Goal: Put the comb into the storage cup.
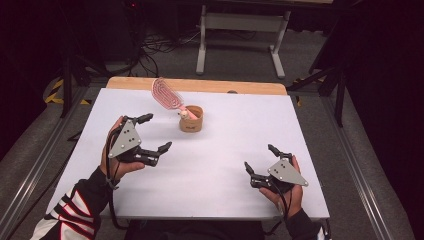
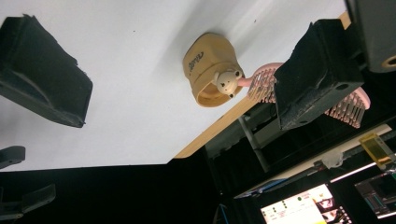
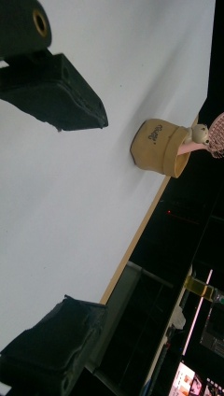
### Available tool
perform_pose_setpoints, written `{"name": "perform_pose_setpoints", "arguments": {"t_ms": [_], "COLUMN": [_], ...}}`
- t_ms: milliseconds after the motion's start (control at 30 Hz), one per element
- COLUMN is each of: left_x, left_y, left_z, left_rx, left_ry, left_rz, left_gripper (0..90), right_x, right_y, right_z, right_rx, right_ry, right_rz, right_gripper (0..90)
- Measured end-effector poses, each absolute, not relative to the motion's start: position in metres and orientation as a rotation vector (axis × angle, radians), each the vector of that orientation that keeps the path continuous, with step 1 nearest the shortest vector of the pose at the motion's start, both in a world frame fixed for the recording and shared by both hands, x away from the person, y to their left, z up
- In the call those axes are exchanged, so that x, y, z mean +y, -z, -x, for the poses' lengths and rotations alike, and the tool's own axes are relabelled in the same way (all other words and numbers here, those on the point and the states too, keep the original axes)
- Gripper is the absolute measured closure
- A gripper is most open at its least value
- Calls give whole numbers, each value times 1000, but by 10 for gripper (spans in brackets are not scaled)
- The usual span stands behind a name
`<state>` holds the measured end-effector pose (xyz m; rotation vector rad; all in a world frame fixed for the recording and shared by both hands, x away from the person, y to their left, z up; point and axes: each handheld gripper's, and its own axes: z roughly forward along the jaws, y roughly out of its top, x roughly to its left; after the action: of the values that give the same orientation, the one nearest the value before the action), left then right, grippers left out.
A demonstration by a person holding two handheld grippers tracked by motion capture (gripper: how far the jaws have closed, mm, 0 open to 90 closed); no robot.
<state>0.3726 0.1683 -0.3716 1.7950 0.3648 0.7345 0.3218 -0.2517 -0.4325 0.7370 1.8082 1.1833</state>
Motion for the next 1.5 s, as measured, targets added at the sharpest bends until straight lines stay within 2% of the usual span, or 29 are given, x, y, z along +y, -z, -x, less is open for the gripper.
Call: {"name": "perform_pose_setpoints", "arguments": {"t_ms": [1100,1500], "left_x": [185,205], "left_y": [426,446], "left_z": [-353,-343], "left_rx": [386,484], "left_ry": [-726,-725], "left_rz": [-1923,-1938], "left_gripper": [54,50], "right_x": [-244,-243], "right_y": [435,443], "right_z": [-320,-313], "right_rx": [1838,1877], "right_ry": [-1177,-1166], "right_rz": [-704,-713], "right_gripper": [47,44]}}
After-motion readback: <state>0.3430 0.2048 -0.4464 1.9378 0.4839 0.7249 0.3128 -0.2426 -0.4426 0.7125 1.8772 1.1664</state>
